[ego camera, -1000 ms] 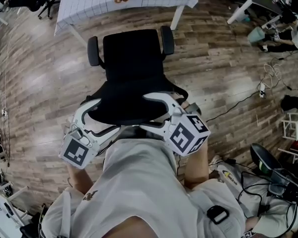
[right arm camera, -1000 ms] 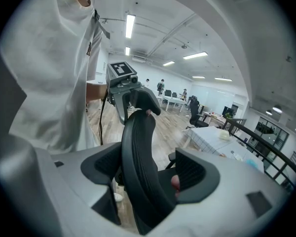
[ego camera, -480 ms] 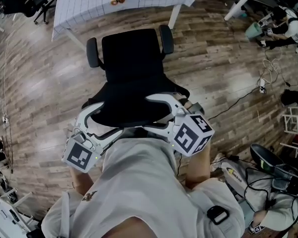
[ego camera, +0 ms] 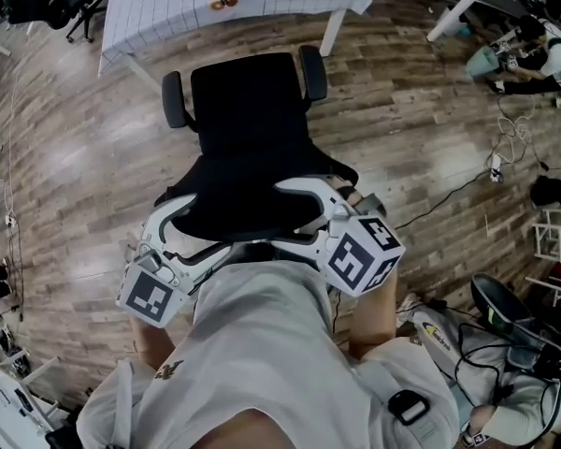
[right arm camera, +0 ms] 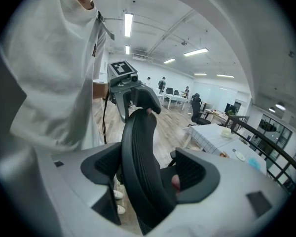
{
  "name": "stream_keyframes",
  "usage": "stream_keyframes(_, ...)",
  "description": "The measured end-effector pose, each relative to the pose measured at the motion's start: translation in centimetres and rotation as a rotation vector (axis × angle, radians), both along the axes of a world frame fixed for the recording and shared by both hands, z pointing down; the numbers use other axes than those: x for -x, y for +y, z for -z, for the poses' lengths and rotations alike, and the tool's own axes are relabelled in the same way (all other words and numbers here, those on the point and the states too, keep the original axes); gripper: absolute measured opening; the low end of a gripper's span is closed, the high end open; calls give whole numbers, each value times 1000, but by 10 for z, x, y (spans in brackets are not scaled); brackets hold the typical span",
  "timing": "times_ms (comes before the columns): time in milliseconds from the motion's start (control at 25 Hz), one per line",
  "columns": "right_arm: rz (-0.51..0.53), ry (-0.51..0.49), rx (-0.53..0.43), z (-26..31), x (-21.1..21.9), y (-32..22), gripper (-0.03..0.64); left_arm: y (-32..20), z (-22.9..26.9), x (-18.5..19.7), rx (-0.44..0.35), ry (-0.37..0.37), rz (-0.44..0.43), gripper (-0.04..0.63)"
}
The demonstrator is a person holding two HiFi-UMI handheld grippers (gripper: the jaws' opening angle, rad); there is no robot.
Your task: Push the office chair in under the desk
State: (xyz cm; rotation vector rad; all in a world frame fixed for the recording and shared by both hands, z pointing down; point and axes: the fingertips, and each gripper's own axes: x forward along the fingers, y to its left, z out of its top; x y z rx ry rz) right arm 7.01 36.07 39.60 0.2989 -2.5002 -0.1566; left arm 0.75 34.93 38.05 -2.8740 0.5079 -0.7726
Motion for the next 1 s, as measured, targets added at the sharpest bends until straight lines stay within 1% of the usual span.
stream_keyframes(200,9,-16,-23,2,-5,-7,345,-6,2,-5,-16,18,16,368)
stream_keyframes(520,28,-13,-36,0,-12,-21,345,-19,1,-12,-30,24,44,371)
stream_keyframes(1000,58,-20,-17,0,-13,-40,345,-38,-1,-11,-7,27,72,383)
